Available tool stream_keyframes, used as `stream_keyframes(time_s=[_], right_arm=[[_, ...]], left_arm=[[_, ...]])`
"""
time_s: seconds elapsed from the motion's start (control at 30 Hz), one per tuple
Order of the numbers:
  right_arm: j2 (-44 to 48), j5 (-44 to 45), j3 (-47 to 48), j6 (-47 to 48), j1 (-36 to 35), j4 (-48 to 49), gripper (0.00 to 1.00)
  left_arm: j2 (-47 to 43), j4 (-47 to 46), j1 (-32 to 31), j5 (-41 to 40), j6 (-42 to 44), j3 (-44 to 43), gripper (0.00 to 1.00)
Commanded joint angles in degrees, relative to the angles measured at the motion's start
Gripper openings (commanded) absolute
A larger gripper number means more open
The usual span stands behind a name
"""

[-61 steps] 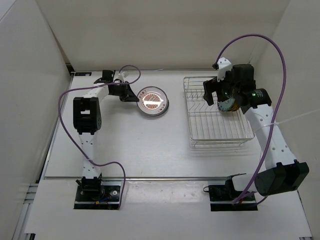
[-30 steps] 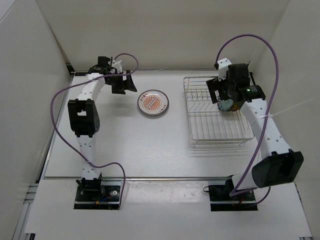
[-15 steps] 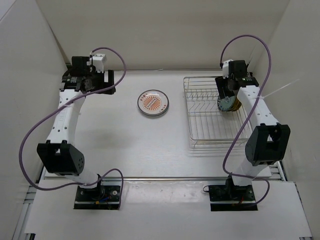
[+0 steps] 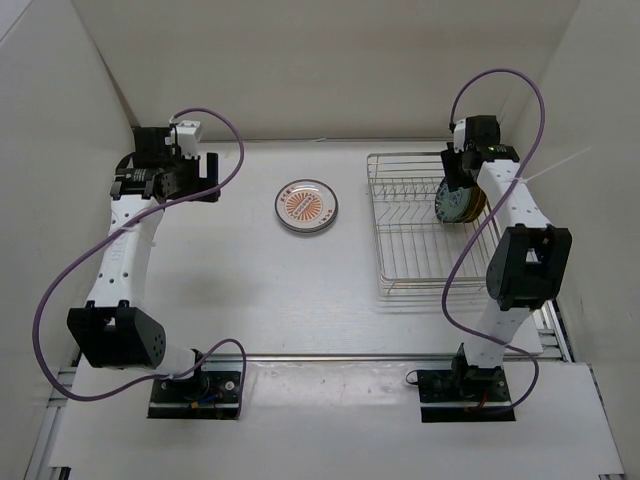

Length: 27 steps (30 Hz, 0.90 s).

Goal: Unload the plates from the dish rack

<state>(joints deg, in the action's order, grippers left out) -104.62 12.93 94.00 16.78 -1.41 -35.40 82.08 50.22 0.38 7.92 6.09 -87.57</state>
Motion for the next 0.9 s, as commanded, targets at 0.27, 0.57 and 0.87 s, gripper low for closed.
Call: stream_keyframes(time_s=[0.27, 0.57, 0.87], right_arm=[[-3.13, -2.91, 2.51, -1.04, 0.36, 1.12, 0.50], [-3.75, -1.86, 3.56, -2.80, 0.36, -0.02, 0.31], [-3.22, 1.30, 6.55, -6.49, 0.36, -4.50, 0.09]], left_arm=[[0.71, -0.47, 0.41, 0.69, -1.08, -1.11, 1.00], [1.24, -1.00, 0.41, 1.22, -1.08, -1.11, 1.00], [2.91, -1.00, 0.41, 2.80, -1.60, -1.64, 1.00]])
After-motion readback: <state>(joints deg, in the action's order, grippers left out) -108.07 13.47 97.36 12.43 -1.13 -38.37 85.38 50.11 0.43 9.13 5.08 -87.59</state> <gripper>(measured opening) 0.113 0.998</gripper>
